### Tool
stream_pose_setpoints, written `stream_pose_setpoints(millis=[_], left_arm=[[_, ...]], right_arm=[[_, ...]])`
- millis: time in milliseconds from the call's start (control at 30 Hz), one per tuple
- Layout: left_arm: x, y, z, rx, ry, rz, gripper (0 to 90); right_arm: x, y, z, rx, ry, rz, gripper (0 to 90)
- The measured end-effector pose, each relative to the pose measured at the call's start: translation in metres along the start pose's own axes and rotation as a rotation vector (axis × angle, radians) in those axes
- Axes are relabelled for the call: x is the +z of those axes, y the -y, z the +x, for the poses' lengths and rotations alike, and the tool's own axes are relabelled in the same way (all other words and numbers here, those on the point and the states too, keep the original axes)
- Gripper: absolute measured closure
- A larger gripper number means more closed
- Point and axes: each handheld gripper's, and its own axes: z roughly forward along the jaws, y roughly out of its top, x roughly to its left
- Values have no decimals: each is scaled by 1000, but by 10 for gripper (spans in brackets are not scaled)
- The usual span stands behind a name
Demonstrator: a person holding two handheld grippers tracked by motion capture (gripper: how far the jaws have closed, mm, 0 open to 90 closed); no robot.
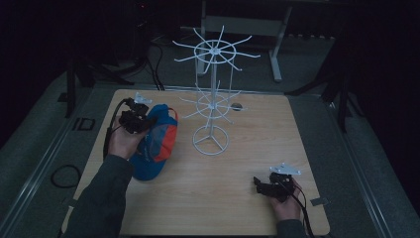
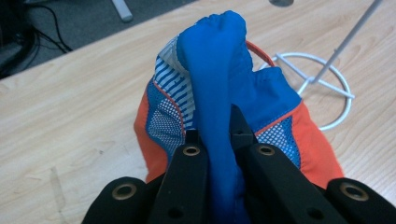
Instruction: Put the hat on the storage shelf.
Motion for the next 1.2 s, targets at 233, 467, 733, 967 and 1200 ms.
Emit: stream_pose_setpoints(millis=[233,467,733,967,1200], left_arm=[[-12,-8,7,-25,-19,-67,893],[-23,-20,10,-33,-40,-122,893],[-30,-31,16,-36,-33,-179,893],[-36,-39,19,-26,-11,-235,893],[-42,-45,24,-24,23,-282,893]], right_arm=[[0,0,0,0,0,0,173],[0,0,0,-1,0,-1,173],[0,0,0,0,0,0,173],[0,0,0,1,0,-1,173],[0,0,0,-1,1,-1,173]])
